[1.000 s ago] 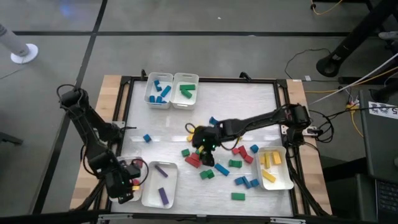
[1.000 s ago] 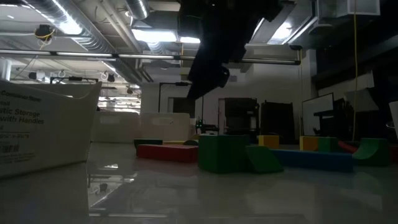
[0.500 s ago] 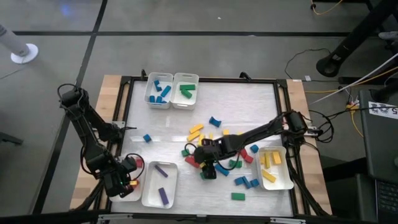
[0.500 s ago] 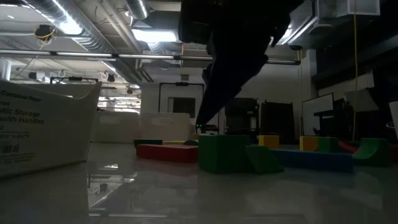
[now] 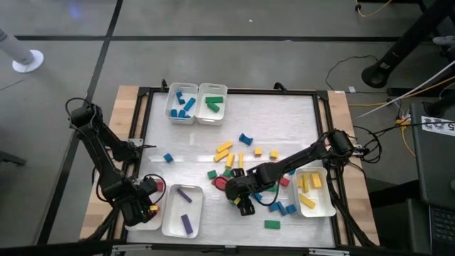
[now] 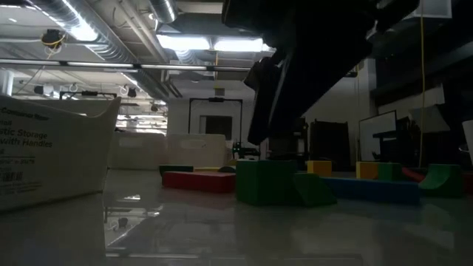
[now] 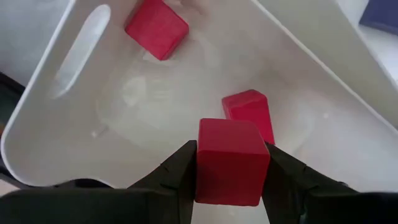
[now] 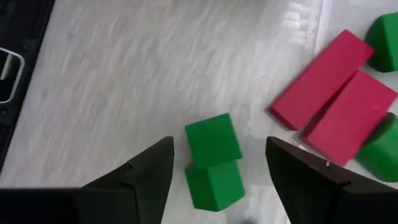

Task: Sort blocks
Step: Put the red block into the bottom left white bin, then put the green block into the top right white bin

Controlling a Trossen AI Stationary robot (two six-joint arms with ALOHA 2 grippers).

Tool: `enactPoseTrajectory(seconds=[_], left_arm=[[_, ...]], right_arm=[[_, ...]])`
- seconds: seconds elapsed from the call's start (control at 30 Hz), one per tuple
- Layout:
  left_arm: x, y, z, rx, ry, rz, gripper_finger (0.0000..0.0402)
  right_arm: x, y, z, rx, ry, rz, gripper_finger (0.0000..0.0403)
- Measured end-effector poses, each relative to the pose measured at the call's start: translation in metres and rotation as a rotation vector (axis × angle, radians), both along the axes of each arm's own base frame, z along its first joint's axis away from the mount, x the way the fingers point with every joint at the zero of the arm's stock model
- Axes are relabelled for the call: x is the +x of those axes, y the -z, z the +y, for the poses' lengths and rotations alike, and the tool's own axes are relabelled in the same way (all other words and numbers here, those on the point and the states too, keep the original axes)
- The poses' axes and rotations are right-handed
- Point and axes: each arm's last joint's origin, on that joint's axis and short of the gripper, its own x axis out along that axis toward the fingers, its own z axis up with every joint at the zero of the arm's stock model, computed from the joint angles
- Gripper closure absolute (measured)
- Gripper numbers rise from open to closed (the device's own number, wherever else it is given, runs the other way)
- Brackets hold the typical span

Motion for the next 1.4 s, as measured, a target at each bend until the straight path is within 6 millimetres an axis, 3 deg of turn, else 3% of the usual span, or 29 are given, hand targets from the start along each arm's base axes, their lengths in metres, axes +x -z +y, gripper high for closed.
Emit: enactPoseTrajectory(seconds=[0.1,0.5,0.63,0.77,1.2,1.4], left_arm=[[0.0,0.001,-0.001,0.012,0.059,-0.004,0.0274],[-0.001,0.004,0.002,0.059,-0.012,0.029,0.0274],[0.0,0.014,0.001,0.13,-0.024,0.07,0.0254],[0.003,0.02,-0.002,0.136,0.009,0.071,0.0236],[0.005,0.021,-0.005,0.123,0.065,0.058,0.0234],[0.005,0.021,-0.005,0.125,0.087,0.058,0.0234]], right_arm=[[0.0,0.0,0.001,-0.001,-0.004,0.0,0.015],[-0.004,0.003,0.016,-0.043,-0.054,-0.028,0.015],[-0.001,0.015,0.016,-0.087,-0.036,-0.024,0.015],[0.001,0.013,0.015,-0.089,-0.027,-0.047,0.015],[0.001,0.011,0.015,-0.105,-0.038,-0.041,0.015],[0.002,0.023,0.016,-0.107,-0.045,-0.012,0.015]])
